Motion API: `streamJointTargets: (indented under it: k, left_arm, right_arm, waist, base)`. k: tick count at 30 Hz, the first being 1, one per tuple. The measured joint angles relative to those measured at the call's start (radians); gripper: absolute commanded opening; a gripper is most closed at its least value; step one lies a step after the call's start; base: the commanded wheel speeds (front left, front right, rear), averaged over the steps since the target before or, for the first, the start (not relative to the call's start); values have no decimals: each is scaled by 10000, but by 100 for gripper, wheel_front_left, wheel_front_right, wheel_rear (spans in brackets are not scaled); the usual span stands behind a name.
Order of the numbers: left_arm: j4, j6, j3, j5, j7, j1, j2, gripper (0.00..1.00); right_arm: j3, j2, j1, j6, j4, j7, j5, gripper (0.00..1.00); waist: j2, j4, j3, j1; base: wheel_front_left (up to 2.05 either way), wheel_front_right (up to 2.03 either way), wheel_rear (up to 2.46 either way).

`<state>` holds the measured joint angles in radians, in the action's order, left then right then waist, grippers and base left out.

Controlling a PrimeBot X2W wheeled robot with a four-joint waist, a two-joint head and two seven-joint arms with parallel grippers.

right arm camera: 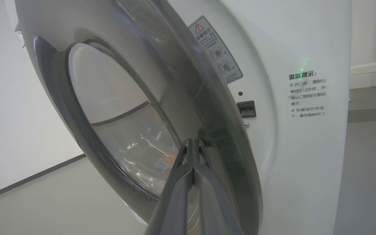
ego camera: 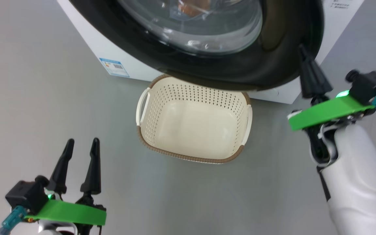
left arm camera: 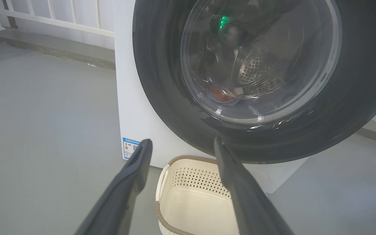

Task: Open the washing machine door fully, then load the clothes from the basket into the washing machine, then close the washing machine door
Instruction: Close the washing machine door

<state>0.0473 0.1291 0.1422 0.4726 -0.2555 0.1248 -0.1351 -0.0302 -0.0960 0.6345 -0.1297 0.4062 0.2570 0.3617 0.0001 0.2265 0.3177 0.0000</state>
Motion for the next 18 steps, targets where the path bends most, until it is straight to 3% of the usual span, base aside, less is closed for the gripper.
streamJointTargets:
  k: [18]
  left_arm:
    - [-221, 0, 215, 69, 0, 714, 13, 100]
  right_arm:
    - [1848, 215, 2064, 0, 694, 2, -878, 0]
  waist:
    - [0, 401, 918, 0]
  base:
    - [0, 0, 0]
